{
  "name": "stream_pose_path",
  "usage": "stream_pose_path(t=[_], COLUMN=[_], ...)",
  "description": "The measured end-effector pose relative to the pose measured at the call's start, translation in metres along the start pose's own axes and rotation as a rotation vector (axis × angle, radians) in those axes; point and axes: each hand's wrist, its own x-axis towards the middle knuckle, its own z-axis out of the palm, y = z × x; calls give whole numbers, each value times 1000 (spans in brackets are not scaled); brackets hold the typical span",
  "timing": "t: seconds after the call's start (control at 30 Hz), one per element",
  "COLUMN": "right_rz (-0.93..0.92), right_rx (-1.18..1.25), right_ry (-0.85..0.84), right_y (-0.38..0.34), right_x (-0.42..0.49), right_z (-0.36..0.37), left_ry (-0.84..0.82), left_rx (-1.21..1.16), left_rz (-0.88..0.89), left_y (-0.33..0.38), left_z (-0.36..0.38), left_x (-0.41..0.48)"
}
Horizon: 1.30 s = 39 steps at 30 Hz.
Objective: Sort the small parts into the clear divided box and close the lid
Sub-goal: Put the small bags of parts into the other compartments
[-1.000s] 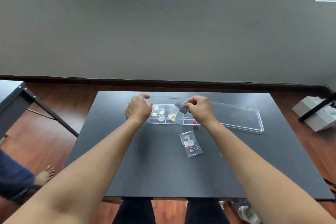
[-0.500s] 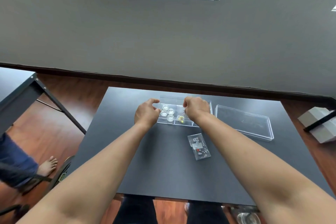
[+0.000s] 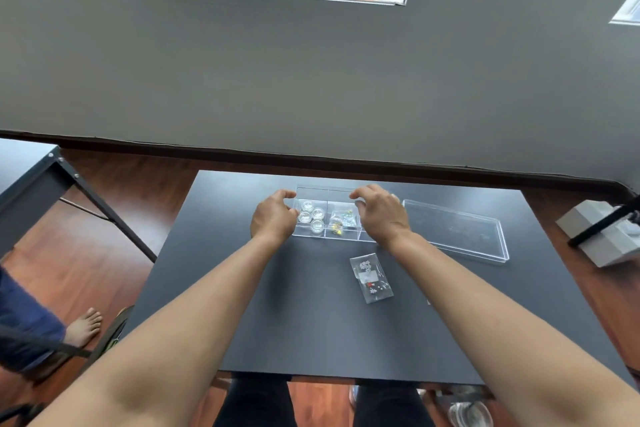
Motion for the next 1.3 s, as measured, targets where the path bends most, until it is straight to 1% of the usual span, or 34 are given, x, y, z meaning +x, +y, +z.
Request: stream_pose_path(t=[0.1, 0.2, 0.27, 0.33, 0.4, 0.5, 0.57, 0.67, 0.83, 0.93, 1.13, 1.3], right_rz=[41, 135, 212, 305, 419, 560, 608, 644, 690, 696, 658, 669], right_rx=[105, 191, 218, 237, 197, 81, 57, 56, 135, 166, 236, 347], right_ry=[83, 140, 160, 158, 124, 41, 16, -10, 7, -1, -5, 53], right_y=[9, 28, 44, 61, 78, 97, 104, 106, 105, 104, 102, 103], right_x=[-19, -43, -61, -80, -96, -115, -124, -130, -131, -129, -128, -129], right_z=[-14, -25, -28, -28, -25, -19, -16, -13, -12, -13, -11, -5], left_ry=[29, 168, 187, 113, 2, -150, -195, -197, -256, -299, -333, -358], left_rx=[32, -20, -66, -76, -37, 122, 250, 335, 287, 280, 176, -25], left_rz=[14, 133, 201, 219, 240, 272, 264, 225, 128, 100, 120, 169], left_y=[4, 9, 14, 19, 22, 23, 26, 31, 39, 44, 43, 54], left_z=[-1, 2, 8, 19, 34, 57, 68, 76, 76, 74, 74, 66], left_x=[-8, -26, -43, -61, -77, -93, -97, -99, -94, -93, -97, -91])
